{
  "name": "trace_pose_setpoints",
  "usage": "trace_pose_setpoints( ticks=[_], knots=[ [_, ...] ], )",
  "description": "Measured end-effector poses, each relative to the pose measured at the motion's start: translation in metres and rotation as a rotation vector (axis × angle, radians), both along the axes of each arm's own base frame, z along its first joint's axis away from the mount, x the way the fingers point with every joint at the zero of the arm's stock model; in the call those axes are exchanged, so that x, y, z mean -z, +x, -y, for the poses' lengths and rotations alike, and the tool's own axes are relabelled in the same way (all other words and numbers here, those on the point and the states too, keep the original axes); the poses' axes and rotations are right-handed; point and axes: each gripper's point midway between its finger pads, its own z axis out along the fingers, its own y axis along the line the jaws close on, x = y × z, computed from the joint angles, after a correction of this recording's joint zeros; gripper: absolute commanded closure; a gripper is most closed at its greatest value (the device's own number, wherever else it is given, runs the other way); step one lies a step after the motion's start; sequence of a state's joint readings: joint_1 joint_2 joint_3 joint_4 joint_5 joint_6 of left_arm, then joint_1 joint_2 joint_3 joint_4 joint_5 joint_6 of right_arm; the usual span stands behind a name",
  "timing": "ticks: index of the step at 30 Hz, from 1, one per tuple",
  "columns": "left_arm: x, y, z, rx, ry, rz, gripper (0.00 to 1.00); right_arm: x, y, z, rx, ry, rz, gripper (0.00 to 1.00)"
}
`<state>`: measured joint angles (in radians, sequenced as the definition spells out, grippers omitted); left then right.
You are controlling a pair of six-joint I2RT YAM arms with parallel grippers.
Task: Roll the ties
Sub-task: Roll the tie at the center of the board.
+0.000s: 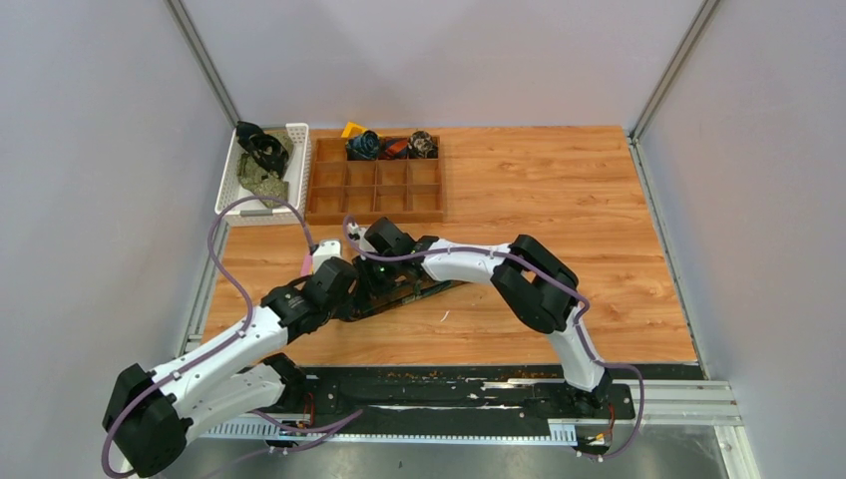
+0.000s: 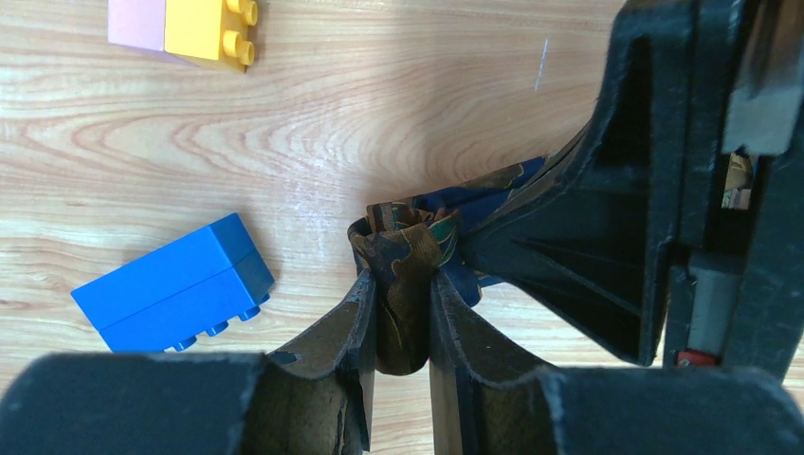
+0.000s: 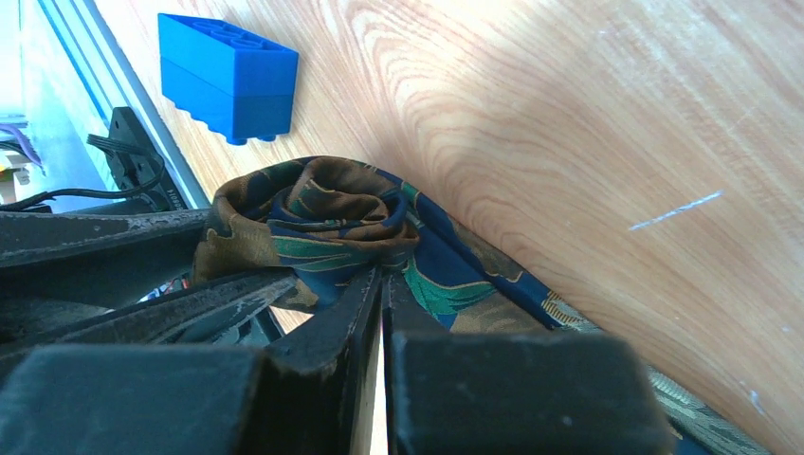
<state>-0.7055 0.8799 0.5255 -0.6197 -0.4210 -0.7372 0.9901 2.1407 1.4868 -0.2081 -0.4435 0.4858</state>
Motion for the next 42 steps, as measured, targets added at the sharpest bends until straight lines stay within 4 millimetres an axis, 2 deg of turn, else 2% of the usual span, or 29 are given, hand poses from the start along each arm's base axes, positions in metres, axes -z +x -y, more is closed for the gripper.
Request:
trace_pose_setpoints(
  ticks=[12, 17, 20, 23, 29, 33, 38, 42],
  knots=[
    [-0.003, 0.007, -0.001, 0.015, 0.122, -0.065, 0.85, -0.007, -0.004, -0.01, 0.004, 0.044, -0.022, 0.95],
    [0.003, 0.007, 0.0, 0.031, 0.205, -0.091, 0.87, 0.002, -0.006, -0.002, 0.006, 0.036, -0.036, 0.95],
    [0.002, 0.009, 0.002, 0.041, 0.255, -0.092, 0.87, 0.008, -0.006, 0.015, 0.022, 0.016, -0.056, 0.95],
    [0.002, 0.012, 0.004, 0.047, 0.294, -0.092, 0.88, 0.002, 0.001, 0.034, 0.055, 0.012, -0.058, 0.95],
    [0.004, 0.017, 0.007, 0.057, 0.376, -0.105, 0.89, -0.044, 0.034, 0.074, 0.156, 0.071, 0.014, 0.94],
    [0.008, 0.019, 0.011, 0.068, 0.423, -0.118, 0.9, -0.065, 0.048, 0.105, 0.225, 0.091, 0.061, 0.94],
    [0.012, 0.021, 0.016, 0.085, 0.482, -0.134, 0.89, -0.069, 0.052, 0.138, 0.289, 0.078, 0.086, 0.94],
    [0.014, 0.025, 0.028, 0.104, 0.51, -0.139, 0.85, -0.066, 0.049, 0.153, 0.306, 0.059, 0.088, 0.94]
  ],
)
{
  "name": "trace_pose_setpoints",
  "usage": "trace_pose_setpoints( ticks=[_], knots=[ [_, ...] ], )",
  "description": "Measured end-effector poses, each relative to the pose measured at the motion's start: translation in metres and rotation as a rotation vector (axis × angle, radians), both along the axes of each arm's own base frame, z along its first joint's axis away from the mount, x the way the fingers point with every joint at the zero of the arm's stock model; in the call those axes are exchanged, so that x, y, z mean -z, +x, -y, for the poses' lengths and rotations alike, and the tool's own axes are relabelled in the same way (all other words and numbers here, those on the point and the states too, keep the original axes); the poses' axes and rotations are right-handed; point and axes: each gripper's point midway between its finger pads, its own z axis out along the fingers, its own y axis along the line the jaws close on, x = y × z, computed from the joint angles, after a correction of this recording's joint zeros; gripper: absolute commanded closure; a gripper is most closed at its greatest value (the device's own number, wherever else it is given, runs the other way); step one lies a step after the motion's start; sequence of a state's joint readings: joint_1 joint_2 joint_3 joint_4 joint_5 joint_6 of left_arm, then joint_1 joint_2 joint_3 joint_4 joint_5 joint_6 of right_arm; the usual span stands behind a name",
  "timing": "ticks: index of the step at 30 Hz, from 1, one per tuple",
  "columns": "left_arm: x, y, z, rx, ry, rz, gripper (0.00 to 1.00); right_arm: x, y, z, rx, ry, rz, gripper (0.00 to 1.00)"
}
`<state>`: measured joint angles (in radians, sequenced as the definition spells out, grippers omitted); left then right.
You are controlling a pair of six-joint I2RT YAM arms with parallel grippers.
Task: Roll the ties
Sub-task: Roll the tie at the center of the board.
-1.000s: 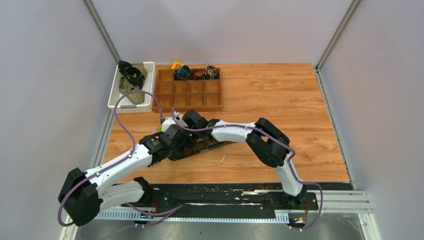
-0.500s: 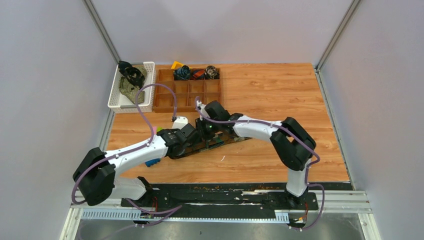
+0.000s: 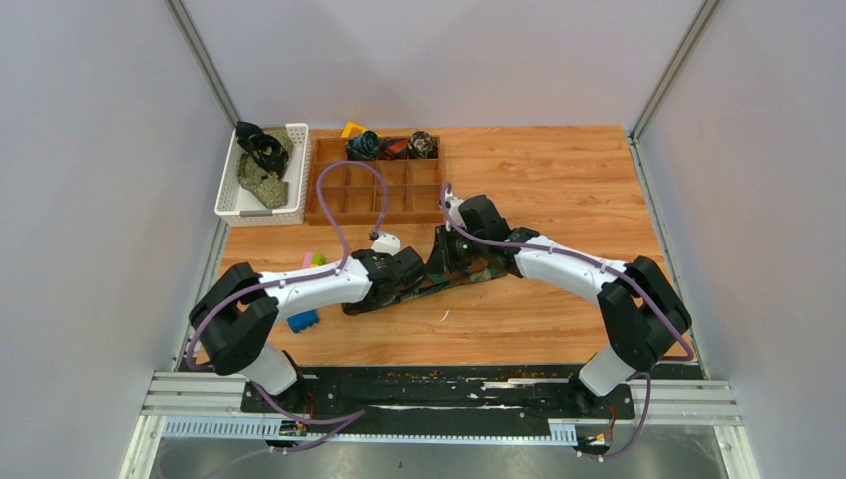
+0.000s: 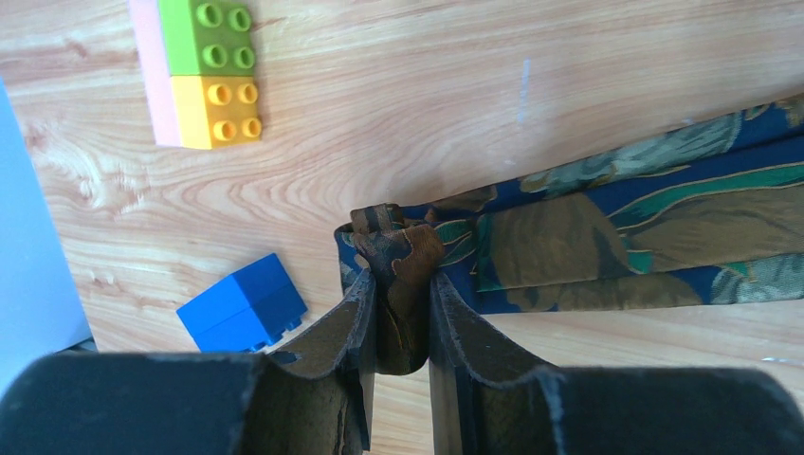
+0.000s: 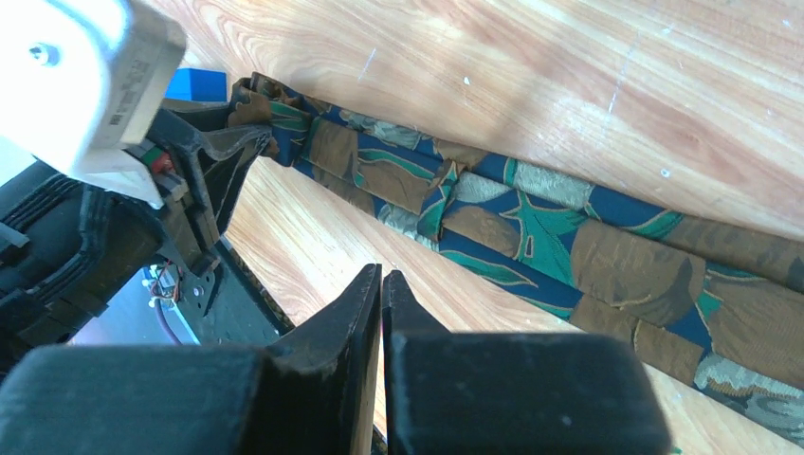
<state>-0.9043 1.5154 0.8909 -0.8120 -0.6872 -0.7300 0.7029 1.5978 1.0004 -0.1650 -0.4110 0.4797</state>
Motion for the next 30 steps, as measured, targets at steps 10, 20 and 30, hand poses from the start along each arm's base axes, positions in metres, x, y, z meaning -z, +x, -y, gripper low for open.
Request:
trace_pose_setpoints(
  ticks=[10, 20, 30],
  knots=[
    [0.014, 0.007, 0.034, 0.051, 0.056, -0.039, 0.58, 0.0, -0.007, 0.012, 0.001, -0.014, 0.005, 0.94],
    [0.02, 0.01, 0.059, 0.072, -0.022, -0.048, 0.44, -0.004, -0.003, 0.02, 0.019, -0.017, 0.03, 0.94],
    [-0.004, 0.007, 0.064, 0.084, -0.182, 0.029, 0.43, -0.01, -0.005, 0.024, 0.031, -0.022, 0.039, 0.94]
  ],
)
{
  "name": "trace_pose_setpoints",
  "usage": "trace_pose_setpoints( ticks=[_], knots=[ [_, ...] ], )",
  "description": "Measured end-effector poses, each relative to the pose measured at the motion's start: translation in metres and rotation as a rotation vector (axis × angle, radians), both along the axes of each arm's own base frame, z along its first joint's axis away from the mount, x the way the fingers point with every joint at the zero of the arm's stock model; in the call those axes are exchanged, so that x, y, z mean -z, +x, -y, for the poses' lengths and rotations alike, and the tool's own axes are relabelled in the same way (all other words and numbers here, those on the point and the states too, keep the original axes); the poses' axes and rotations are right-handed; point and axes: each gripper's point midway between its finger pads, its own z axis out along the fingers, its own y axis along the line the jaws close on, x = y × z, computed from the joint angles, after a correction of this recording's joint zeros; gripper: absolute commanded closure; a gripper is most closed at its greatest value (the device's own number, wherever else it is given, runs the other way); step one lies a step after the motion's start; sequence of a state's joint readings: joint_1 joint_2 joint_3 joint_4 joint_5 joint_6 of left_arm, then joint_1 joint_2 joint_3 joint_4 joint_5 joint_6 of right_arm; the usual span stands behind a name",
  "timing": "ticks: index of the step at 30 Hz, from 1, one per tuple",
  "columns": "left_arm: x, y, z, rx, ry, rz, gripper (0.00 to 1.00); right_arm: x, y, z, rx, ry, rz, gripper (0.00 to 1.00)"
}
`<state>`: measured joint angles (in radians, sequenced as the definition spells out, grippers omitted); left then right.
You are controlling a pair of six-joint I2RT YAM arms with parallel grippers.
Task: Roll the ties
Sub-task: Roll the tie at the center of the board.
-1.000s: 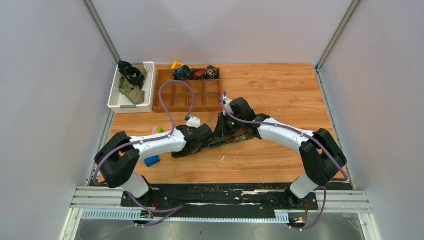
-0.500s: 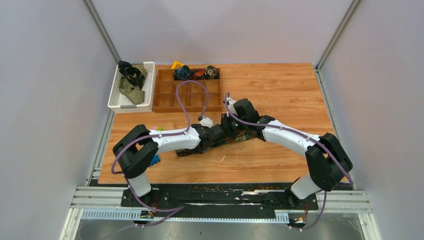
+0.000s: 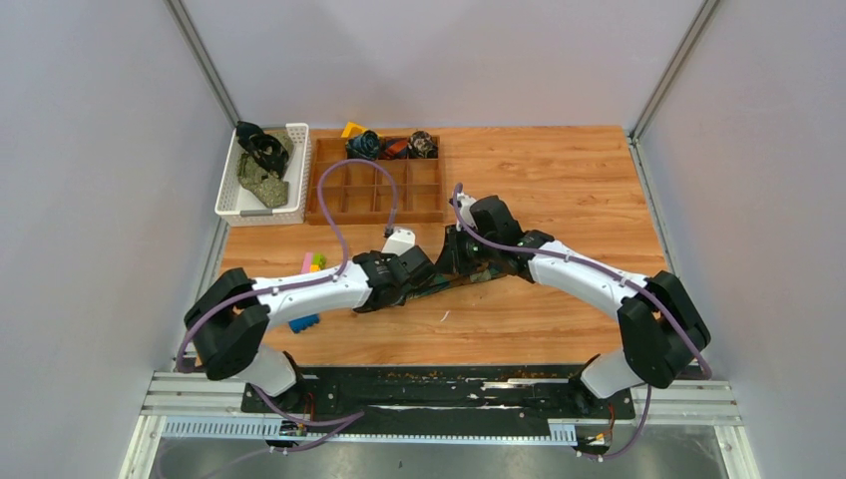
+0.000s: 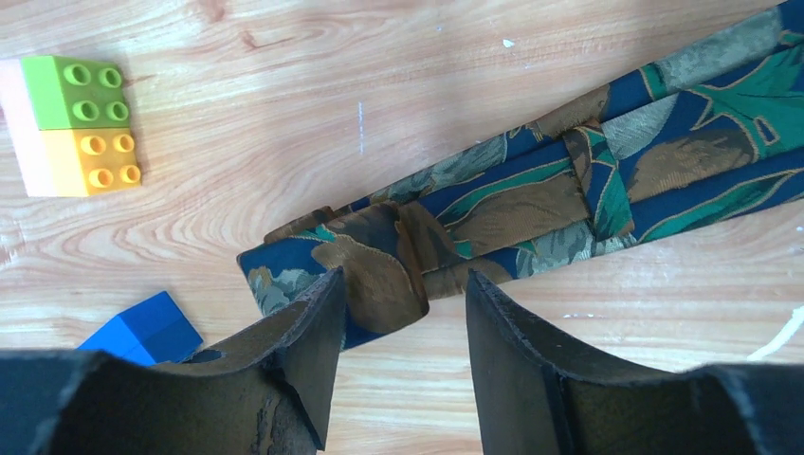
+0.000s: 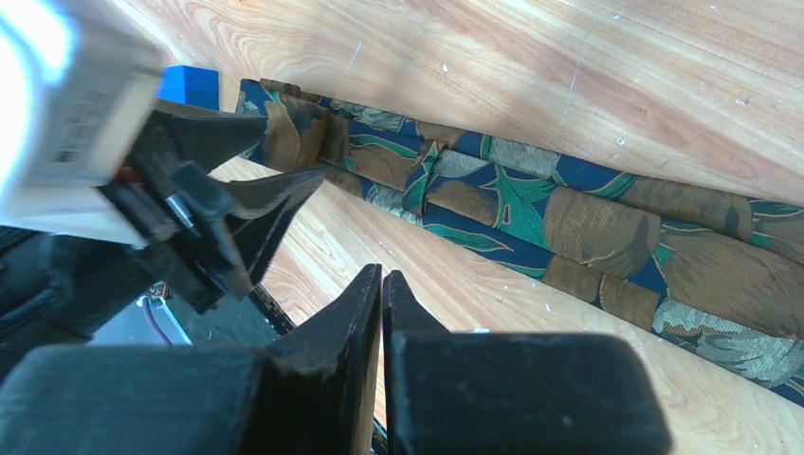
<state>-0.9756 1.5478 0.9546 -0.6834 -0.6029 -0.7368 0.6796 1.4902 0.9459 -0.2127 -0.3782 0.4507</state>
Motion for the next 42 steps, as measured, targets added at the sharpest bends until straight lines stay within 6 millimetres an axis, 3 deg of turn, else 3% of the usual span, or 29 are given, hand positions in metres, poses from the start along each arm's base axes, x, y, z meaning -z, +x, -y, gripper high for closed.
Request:
trace_pose_setpoints(
  ticks=[9, 14, 20, 23, 30, 36, 42],
  knots=[
    [-0.042, -0.002, -0.014, 0.003, -0.148, 0.147, 0.43, -0.006, -0.004, -0.007, -0.012, 0.001, 0.011, 0.94],
    [-0.063, -0.004, -0.028, 0.001, -0.235, 0.259, 0.31, -0.013, -0.002, -0.013, -0.009, 0.009, 0.03, 0.95],
    [-0.075, -0.011, -0.052, -0.003, -0.288, 0.349, 0.14, -0.022, 0.005, -0.022, -0.007, 0.021, 0.046, 0.95],
    [-0.08, -0.014, -0.063, -0.017, -0.332, 0.377, 0.11, -0.025, 0.008, -0.03, -0.015, 0.024, 0.055, 0.95],
    [-0.067, -0.021, -0.085, -0.076, -0.428, 0.374, 0.11, -0.024, -0.004, -0.059, -0.083, 0.024, 0.053, 0.93],
    [-0.05, -0.03, -0.09, -0.101, -0.489, 0.345, 0.11, -0.018, -0.01, -0.077, -0.121, 0.018, 0.045, 0.92],
    [-0.047, -0.031, -0.095, -0.149, -0.535, 0.338, 0.12, -0.018, -0.015, -0.096, -0.155, 0.019, 0.046, 0.92]
  ],
)
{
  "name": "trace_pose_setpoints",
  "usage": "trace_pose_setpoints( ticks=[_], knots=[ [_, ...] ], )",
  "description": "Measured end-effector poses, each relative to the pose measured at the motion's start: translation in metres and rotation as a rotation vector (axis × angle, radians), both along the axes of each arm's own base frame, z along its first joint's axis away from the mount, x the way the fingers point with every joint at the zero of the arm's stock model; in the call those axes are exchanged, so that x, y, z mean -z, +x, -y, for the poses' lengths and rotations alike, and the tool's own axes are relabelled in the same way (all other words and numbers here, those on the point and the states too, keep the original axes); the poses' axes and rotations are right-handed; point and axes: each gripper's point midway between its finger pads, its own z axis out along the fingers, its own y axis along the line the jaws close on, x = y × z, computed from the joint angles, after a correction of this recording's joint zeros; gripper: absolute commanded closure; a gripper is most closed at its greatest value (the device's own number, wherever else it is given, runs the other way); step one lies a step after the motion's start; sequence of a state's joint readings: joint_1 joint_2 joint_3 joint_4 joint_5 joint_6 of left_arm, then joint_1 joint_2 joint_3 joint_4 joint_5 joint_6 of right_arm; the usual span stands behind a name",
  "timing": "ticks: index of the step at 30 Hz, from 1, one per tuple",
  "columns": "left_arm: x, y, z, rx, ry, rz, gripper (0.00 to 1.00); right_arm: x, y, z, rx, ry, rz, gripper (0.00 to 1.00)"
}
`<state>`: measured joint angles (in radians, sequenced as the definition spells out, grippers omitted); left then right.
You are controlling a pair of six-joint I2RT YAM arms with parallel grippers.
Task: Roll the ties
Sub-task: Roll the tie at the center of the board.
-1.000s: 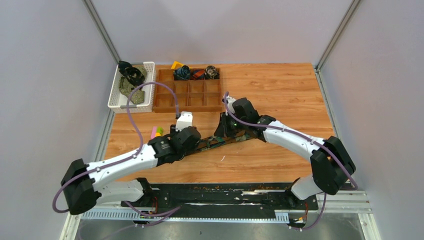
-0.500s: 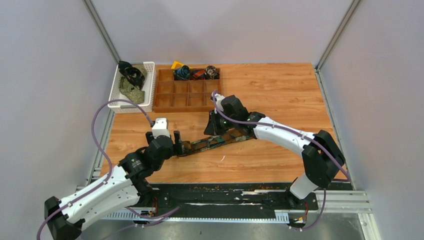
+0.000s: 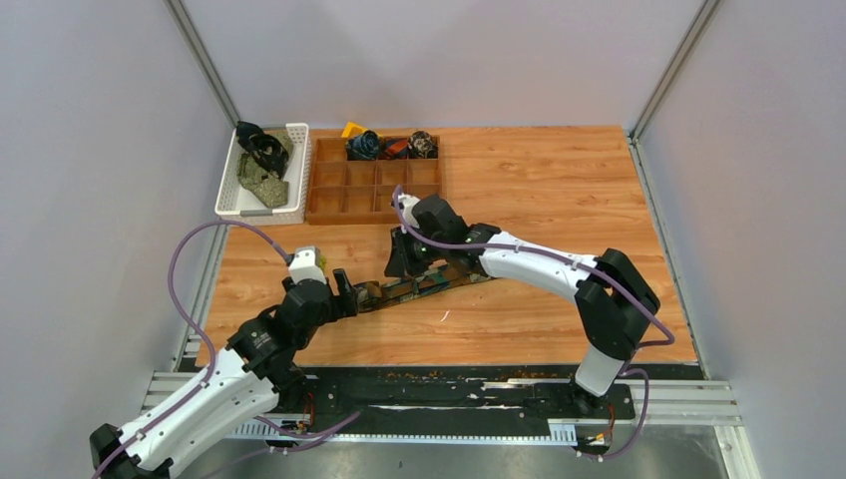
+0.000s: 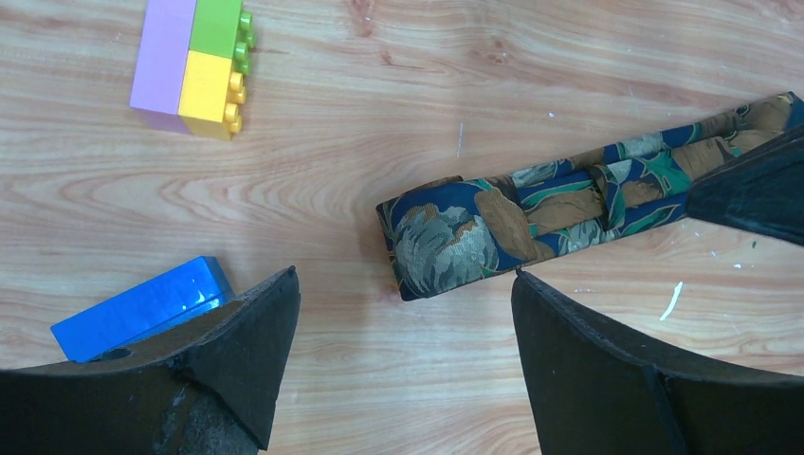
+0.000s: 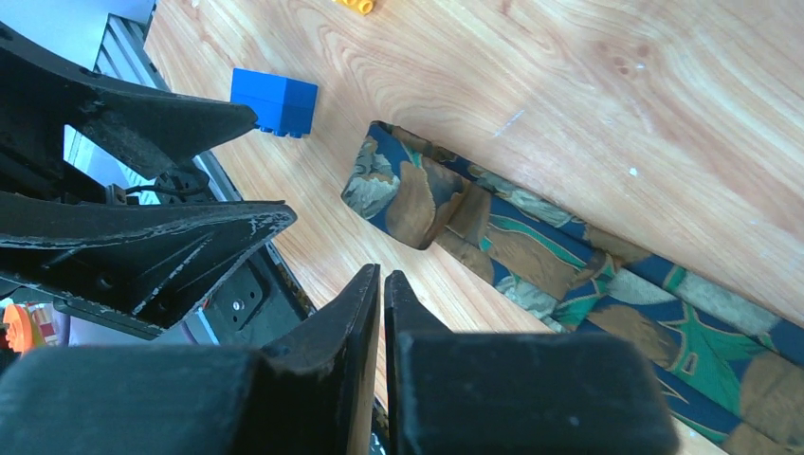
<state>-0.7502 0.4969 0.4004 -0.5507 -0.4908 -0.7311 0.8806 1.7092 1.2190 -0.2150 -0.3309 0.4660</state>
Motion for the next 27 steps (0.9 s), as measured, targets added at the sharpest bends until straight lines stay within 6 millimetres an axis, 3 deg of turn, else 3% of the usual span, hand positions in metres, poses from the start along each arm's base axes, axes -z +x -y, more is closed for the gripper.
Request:
trace_pose_setpoints(
  ticks=[10, 21, 27],
  knots=[
    [0.016, -0.003, -0.003, -0.021, -0.031, -0.055, 0.14, 0.017, -0.013, -0.017, -0.045, -0.038, -0.029, 0.89],
    [0.022, -0.005, -0.004, -0.032, -0.047, -0.06, 0.16, 0.027, -0.013, -0.025, -0.05, -0.064, -0.032, 0.89],
    [0.024, -0.006, -0.004, -0.034, -0.048, -0.062, 0.17, 0.037, -0.013, -0.043, -0.073, -0.077, -0.042, 0.9]
  ],
)
